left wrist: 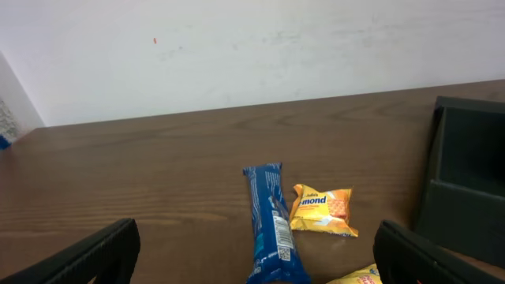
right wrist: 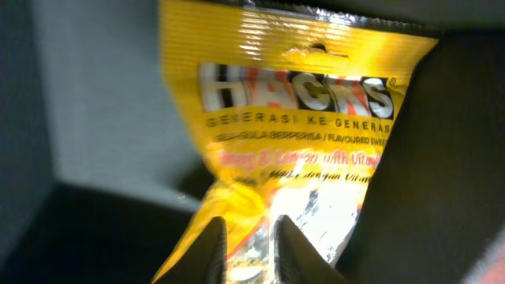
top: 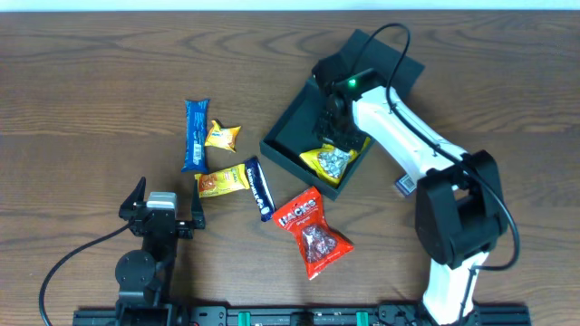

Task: Pack container
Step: 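Open the right gripper and withdraw from the box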

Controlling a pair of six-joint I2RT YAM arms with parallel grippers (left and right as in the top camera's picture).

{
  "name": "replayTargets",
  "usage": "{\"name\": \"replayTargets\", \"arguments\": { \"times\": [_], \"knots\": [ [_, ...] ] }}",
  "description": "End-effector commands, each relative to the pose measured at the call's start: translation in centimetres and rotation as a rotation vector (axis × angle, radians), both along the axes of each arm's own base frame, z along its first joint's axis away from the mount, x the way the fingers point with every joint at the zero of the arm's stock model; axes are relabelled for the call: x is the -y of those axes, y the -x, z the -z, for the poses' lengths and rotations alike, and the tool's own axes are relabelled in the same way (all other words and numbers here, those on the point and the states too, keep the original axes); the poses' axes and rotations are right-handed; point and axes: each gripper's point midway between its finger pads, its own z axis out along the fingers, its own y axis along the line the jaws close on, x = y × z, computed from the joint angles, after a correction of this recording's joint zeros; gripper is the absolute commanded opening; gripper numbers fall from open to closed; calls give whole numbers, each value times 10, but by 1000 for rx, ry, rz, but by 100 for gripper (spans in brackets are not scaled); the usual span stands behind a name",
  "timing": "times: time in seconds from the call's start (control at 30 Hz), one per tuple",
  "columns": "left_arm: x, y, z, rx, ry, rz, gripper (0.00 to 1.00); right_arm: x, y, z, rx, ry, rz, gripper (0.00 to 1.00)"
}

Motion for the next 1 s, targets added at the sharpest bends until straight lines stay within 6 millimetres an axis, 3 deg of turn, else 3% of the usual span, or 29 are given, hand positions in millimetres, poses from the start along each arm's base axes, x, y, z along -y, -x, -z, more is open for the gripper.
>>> {"name": "replayTargets", "arguments": {
  "times": [0.0,0.13,0.5,0.77,0.97],
  "knots": [
    [-4,1,18,-59,-1,-22,95,-5,-5,-43,96,-40,-21,1],
    [-4,1,18,-59,-1,-22,96,1,8,-55,77,-30,-24,2],
    [-4,1,18,-59,-1,-22,96,2,26,-47,12,-3,-39,1],
    [-4,1,18,-59,-1,-22,95,-2,27,-10,70,61,-68,2],
    [-4,1,18,-59,-1,-22,95,7,25,10,98,100,-74,2]
  ]
}}
